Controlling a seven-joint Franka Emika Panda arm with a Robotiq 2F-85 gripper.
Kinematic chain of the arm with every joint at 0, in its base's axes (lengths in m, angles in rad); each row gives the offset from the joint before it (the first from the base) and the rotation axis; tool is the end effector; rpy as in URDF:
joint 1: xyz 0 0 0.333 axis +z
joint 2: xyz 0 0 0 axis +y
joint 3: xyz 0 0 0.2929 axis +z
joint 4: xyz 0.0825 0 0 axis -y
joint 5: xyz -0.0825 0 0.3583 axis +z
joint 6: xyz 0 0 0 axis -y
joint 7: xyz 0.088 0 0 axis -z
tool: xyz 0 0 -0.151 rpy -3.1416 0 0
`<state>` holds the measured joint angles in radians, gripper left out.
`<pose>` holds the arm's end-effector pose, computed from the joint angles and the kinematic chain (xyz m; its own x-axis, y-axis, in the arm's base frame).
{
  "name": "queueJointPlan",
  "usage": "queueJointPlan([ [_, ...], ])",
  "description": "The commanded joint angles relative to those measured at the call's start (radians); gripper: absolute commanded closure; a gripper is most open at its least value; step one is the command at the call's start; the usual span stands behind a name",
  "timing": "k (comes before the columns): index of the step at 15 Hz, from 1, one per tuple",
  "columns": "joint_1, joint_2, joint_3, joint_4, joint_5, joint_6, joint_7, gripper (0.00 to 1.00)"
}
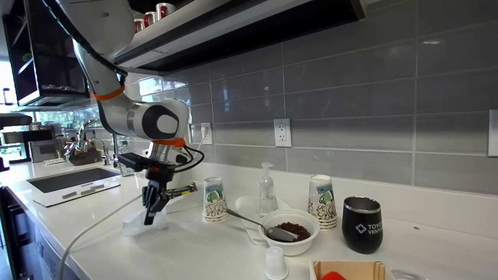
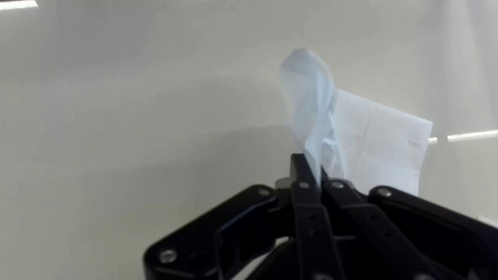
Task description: Use the white napkin to wipe the countertop.
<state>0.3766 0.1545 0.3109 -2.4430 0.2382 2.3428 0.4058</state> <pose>0.3233 0.2871 0.1821 0.9461 0.0993 -0.3081 0.0876 -0.9948 -0.0518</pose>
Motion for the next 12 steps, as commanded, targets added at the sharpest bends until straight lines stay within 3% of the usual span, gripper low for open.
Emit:
queueJointPlan([
  [1, 0.008, -0.017, -0.011, -0.024, -0.121, -0.080, 0.070, 1.00],
  [6, 0.011, -0.056, -0.032, -0.061, -0.307, -0.199, 0.215, 1.00],
  [12, -0.003, -0.064, -0.061, -0.096, -0.526, -0.051, 0.488, 1.00],
])
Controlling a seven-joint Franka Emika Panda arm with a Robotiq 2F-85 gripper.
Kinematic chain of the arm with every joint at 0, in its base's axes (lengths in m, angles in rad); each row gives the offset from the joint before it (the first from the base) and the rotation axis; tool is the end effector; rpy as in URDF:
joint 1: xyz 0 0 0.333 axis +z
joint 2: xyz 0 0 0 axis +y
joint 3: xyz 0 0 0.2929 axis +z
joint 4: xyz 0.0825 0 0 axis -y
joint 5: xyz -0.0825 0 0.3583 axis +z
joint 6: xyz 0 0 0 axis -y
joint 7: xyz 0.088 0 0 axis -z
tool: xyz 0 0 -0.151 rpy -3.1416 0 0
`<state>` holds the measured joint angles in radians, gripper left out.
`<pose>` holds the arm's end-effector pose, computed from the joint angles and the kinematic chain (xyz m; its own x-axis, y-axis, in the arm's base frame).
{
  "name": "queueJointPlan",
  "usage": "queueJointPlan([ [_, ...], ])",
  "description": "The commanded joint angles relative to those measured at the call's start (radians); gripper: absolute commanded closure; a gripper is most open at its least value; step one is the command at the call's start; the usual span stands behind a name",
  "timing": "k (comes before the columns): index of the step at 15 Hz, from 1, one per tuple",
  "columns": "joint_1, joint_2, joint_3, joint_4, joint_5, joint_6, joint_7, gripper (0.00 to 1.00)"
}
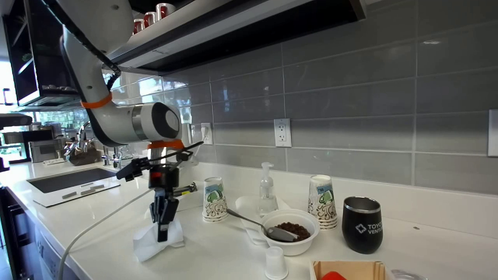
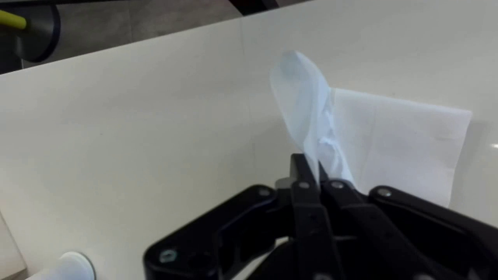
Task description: Use the white napkin to wipe the countertop.
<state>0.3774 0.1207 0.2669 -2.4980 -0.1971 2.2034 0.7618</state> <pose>0.3166 0.2262 0.1729 0.9698 -0.0057 -0.2440 0.0764 -0.9423 0.3258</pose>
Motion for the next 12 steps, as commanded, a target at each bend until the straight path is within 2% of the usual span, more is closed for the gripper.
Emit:
queueJointPlan([
  [1, -0.006, -0.020, -0.023, -0.042, -0.118, 0.131, 0.178, 1.00],
  [6, 0.003, 0.035, -0.040, -0.023, -0.201, 0.302, 0.343, 1.00],
  [12, 0.026, 0.083, -0.024, -0.007, -0.152, 0.469, 0.323, 1.00],
])
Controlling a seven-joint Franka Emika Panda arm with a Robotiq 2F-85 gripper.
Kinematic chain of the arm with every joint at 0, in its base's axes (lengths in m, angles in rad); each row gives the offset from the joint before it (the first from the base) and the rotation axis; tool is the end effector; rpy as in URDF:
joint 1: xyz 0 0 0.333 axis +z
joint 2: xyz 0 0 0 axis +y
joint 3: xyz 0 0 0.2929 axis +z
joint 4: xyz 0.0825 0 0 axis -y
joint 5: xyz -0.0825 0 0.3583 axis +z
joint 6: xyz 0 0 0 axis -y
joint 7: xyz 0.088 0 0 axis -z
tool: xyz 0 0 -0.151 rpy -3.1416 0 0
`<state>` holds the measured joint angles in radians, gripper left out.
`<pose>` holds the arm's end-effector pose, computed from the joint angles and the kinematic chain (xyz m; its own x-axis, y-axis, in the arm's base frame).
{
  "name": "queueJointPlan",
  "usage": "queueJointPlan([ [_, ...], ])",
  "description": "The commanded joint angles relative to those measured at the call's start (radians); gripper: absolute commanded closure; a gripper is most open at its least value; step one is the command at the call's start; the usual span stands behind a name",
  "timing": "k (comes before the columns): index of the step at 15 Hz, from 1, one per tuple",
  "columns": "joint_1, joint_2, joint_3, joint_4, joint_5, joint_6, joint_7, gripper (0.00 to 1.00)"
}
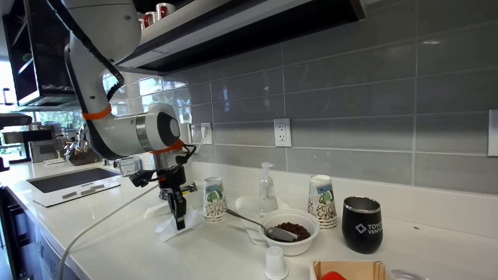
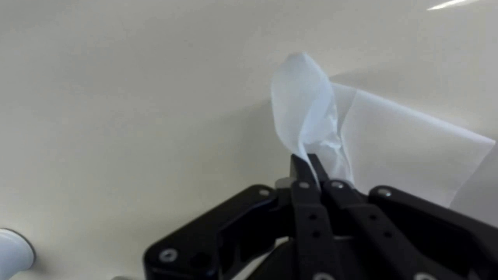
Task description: Use the white napkin to wipe the countertop.
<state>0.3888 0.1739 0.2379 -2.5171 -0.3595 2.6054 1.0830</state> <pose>0.3519 0.2607 0.1649 0.9888 -0.1367 0.0595 -0.1437 -0.9802 0.1363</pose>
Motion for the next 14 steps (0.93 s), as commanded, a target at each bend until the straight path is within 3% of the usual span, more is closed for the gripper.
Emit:
queueJointPlan([
  [1, 0.017, 0.037, 0.011, 0.012, 0.032, 0.088, -0.017, 1.00],
  [7, -0.003, 0.075, 0.124, 0.007, 0.326, 0.091, -0.289, 1.00],
  [11, -0.009, 0.051, 0.172, -0.006, 0.506, -0.050, -0.446, 1.00],
  [14, 0.008, 0.010, 0.133, -0.035, 0.500, -0.234, -0.433, 1.00],
])
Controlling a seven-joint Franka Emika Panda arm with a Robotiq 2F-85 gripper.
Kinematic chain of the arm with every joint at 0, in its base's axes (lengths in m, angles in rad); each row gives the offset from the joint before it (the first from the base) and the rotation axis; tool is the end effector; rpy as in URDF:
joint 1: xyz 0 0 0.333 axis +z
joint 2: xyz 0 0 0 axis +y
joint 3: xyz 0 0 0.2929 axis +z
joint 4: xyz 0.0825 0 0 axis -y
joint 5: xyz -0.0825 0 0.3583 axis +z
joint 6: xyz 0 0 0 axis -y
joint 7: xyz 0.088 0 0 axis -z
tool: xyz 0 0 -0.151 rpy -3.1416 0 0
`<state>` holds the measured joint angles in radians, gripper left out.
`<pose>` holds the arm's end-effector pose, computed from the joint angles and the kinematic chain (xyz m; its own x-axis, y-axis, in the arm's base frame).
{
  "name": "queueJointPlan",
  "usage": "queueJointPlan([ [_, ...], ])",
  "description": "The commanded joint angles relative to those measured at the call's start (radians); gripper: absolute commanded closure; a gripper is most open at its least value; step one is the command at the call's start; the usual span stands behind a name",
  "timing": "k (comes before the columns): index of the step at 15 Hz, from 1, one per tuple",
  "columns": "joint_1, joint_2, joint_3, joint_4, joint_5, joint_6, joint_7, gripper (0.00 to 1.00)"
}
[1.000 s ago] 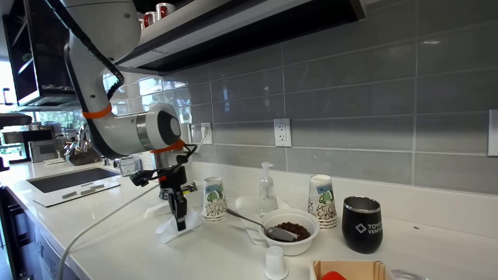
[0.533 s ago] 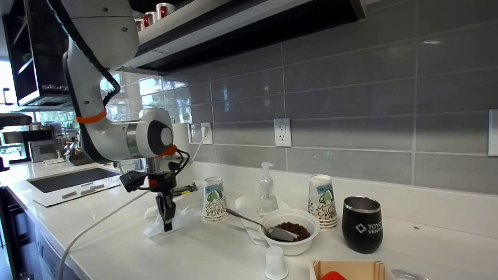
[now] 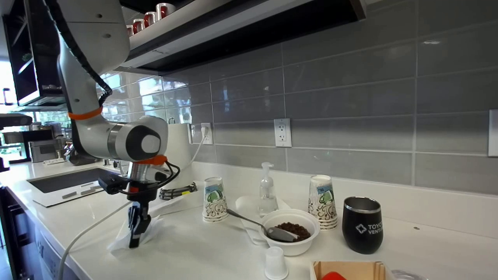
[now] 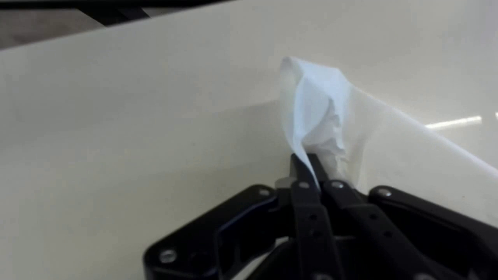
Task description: Use the white napkin to wipe the countertop.
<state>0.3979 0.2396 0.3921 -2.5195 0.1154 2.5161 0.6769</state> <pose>0.2794 0.3043 0.1369 0.9639 0.0059 -0.2662 0.0174 -0.9990 0.0410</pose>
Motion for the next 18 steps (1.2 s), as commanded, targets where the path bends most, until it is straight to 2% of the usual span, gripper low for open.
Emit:
queueJointPlan([
  [1, 0.008, -0.068, -0.048, -0.042, -0.019, -0.217, 0.021, 1.00],
  [4, 0.009, -0.089, -0.106, -0.058, -0.137, -0.366, 0.122, 1.00],
  [6, 0.003, -0.089, -0.140, -0.067, -0.234, -0.385, 0.199, 1.00],
  [12, -0.028, -0.067, -0.228, -0.079, -0.446, -0.216, 0.478, 1.00],
  [18, -0.034, -0.042, -0.252, -0.048, -0.525, -0.051, 0.654, 1.00],
])
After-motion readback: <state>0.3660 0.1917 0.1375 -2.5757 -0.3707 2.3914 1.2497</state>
